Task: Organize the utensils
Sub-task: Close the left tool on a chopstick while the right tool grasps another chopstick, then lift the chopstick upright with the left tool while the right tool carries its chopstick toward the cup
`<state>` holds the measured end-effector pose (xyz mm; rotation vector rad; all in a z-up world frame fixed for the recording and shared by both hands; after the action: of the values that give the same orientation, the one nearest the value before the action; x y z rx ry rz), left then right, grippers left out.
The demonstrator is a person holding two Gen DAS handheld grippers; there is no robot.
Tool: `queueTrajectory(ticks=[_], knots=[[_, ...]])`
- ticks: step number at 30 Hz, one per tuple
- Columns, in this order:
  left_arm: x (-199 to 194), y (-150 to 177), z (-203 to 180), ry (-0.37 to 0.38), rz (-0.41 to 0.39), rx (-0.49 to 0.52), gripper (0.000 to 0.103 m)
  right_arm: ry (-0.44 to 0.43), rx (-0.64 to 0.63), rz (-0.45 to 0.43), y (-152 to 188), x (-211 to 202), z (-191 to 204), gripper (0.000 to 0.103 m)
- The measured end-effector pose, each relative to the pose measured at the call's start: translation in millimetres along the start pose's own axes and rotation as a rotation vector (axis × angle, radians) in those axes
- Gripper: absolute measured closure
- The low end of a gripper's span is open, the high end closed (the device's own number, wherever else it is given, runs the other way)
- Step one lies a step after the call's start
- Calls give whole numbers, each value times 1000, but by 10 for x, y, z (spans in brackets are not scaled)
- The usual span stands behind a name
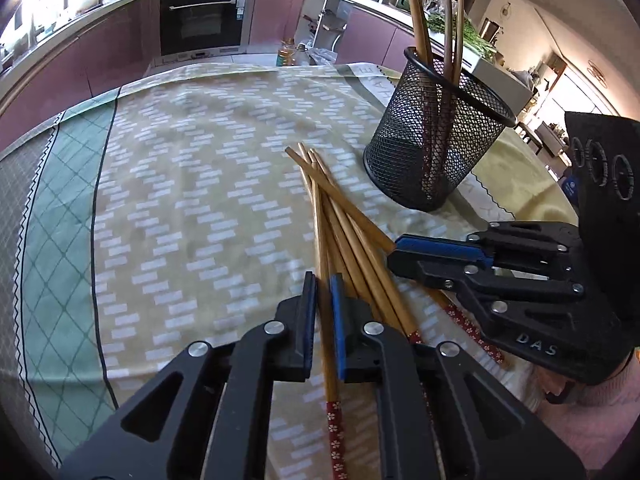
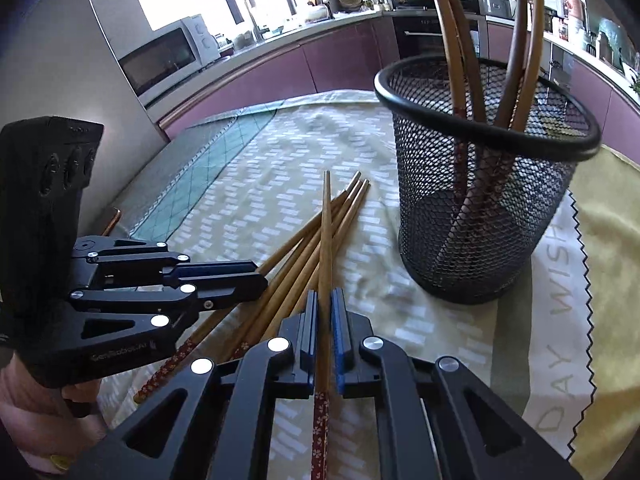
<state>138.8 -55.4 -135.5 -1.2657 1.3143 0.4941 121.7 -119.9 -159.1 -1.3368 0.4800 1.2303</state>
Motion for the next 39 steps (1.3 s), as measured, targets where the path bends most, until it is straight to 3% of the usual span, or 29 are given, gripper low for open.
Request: queueTrajectory(ticks=[12,27,39], knots=[[11,-69,-17,-2,-15,11,96,-19,-14,-48,-10,-139,-37,97],[-722,-124,-230,61,-182,58,96,-52,-54,-238,-23,-889,16,97],[-1004,-104,-362,107,-225,86,96,-77,-73,-273,5,-1016,12,97]])
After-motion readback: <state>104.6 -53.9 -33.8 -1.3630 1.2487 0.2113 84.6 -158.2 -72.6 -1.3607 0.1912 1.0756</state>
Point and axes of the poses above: each gripper's, at about its wrist camera, not at the fingertips, and x roughly the way its jaws point, z to its left, y to its underside, the point moved 4 cm from there along x, roughly the way its jaws point, and after that the axes turned 10 degrees about z, right-handed, at the moved point
